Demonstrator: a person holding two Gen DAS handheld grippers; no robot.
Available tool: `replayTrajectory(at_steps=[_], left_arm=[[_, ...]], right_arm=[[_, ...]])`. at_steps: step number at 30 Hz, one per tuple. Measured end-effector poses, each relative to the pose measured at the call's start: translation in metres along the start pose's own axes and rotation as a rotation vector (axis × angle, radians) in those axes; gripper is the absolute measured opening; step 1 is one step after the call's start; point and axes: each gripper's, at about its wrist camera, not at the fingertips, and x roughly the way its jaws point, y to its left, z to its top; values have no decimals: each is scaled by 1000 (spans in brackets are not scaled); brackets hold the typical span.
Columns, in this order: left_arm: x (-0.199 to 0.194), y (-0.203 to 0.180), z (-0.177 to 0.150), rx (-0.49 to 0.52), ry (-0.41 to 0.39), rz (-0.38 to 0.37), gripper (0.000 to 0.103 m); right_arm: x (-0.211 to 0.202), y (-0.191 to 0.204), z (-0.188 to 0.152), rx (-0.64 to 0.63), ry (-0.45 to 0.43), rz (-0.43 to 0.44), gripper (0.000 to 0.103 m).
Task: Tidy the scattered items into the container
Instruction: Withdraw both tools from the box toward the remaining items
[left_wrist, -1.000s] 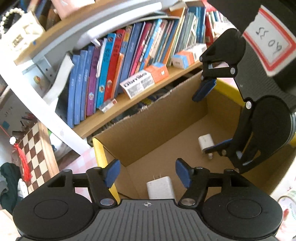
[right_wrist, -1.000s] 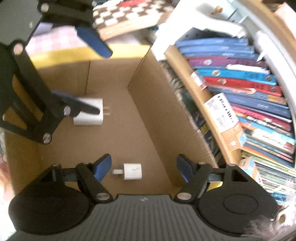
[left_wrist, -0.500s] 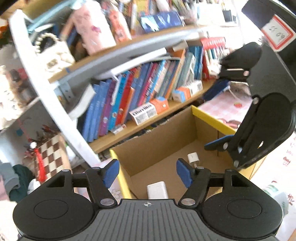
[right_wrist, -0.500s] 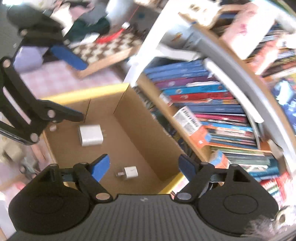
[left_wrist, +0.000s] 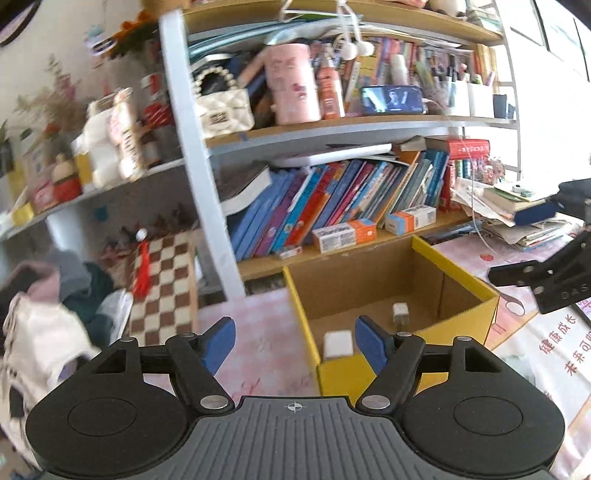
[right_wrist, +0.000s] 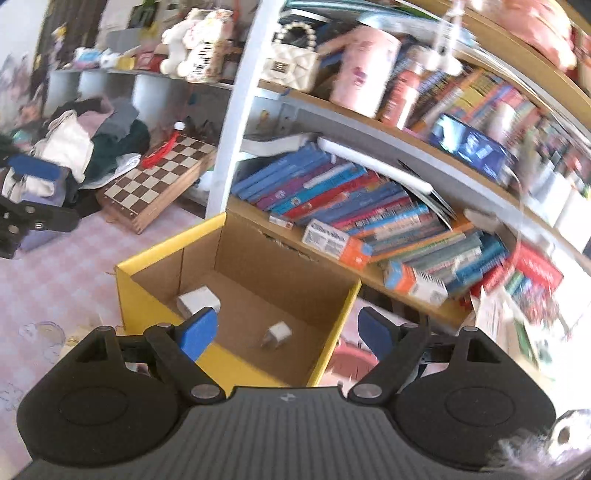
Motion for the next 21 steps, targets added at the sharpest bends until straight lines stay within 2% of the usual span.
replayTrajectory(at_steps=[12,21], left_arm=[[-28,22,-58,-88,105,41,76],[-33,18,-94,-113,180,40,76]], right_arm=[[-32,20,-64,206,67,-97,86],[-37,46,-100,278,159,-90,86]])
